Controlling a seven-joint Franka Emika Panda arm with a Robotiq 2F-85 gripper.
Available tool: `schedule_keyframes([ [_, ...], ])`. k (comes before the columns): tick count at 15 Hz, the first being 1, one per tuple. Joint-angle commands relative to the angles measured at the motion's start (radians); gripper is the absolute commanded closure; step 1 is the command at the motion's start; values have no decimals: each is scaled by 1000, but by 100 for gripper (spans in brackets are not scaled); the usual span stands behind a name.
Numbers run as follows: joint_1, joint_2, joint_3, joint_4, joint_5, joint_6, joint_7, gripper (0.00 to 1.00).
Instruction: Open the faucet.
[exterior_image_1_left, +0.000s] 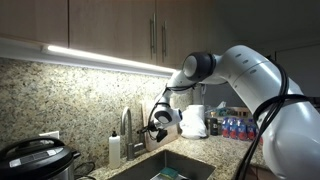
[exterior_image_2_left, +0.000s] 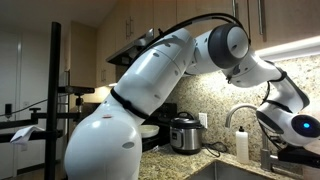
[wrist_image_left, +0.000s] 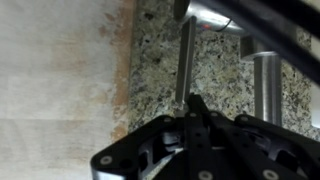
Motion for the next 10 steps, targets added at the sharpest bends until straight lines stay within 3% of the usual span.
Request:
schedule_keyframes([
  [1,2,2,1,13,-1,14,33,100],
  [10,1,7,-2,22,1,18,66,100],
])
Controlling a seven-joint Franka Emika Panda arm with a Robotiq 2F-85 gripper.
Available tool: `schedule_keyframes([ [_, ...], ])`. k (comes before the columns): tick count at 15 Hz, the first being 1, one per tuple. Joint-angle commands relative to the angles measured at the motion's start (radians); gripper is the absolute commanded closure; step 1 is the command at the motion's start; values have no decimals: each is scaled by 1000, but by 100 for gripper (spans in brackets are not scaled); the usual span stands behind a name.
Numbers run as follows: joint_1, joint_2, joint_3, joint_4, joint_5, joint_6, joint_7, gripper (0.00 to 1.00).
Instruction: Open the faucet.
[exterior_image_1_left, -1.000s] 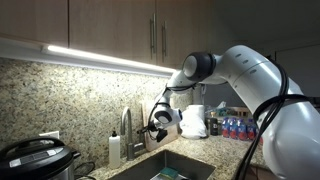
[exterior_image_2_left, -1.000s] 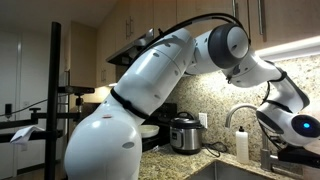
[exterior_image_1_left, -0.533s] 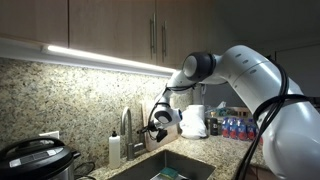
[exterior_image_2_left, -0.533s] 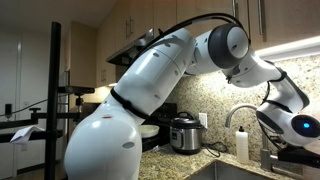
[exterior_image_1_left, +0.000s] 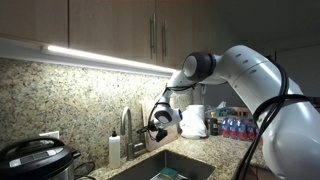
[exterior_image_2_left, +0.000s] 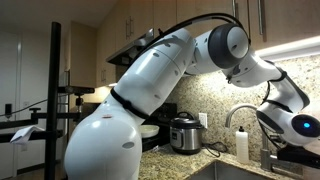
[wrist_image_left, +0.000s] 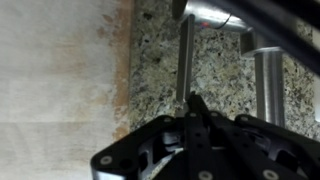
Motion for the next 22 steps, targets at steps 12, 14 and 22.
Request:
schedule_keyframes([
  [12,2,2,-4,18,-2,11,28,100],
  [14,4,-5,-2,9,0,8,18,100],
  [22,25,8,0,26,-13,22,32,100],
])
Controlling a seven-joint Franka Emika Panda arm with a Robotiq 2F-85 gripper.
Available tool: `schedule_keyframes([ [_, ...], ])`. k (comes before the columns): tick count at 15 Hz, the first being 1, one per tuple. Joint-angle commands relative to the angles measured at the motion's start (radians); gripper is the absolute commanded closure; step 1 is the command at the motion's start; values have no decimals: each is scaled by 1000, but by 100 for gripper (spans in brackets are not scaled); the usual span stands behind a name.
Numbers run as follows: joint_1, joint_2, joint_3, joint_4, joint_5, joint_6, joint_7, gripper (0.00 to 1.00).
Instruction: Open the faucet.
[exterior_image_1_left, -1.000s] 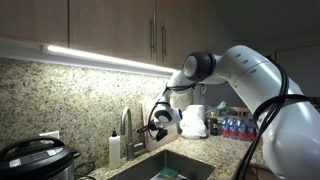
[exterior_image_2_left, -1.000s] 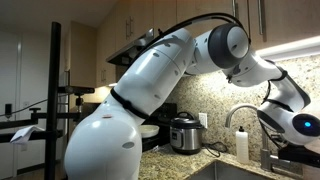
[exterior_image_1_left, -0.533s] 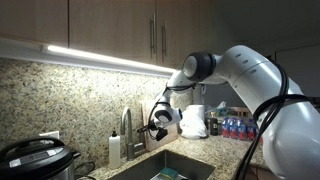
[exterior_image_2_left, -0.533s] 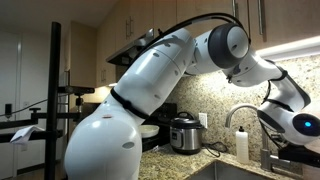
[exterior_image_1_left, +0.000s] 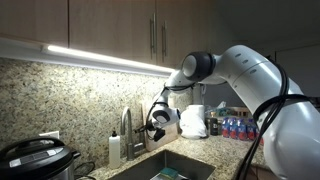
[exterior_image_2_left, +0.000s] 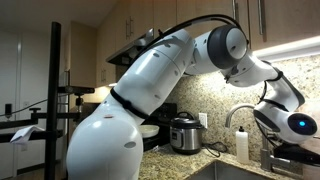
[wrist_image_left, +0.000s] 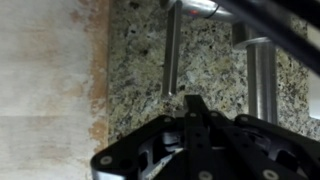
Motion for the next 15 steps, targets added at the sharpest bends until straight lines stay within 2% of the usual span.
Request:
schedule_keyframes([
  [1,9,12,-4,22,-16,26,36,100],
  [15,12,67,-16,98,-67,48,135,100],
])
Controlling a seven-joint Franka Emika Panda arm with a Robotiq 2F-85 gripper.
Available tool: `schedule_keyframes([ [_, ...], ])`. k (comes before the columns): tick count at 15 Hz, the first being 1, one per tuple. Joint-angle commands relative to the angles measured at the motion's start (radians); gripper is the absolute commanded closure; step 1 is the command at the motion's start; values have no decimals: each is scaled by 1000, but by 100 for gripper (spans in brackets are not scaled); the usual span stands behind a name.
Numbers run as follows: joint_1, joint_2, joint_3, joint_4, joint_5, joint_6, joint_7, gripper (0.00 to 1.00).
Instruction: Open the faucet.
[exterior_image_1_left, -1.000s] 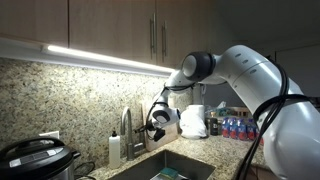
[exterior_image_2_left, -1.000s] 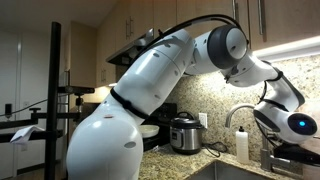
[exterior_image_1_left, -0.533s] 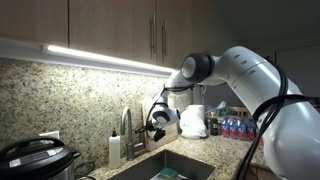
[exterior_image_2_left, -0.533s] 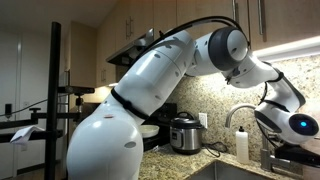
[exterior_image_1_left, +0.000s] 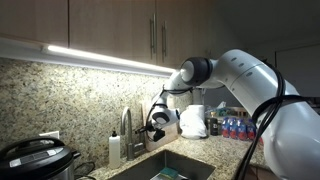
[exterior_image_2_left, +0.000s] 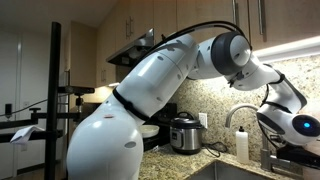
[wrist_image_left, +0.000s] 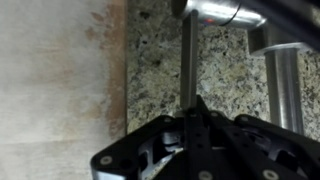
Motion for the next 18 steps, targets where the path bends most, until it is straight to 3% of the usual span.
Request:
schedule_keyframes([
  [1,10,10,-7,26,-17,35,42,100],
  [18,13,3,-8,20,-10,66,37,100],
])
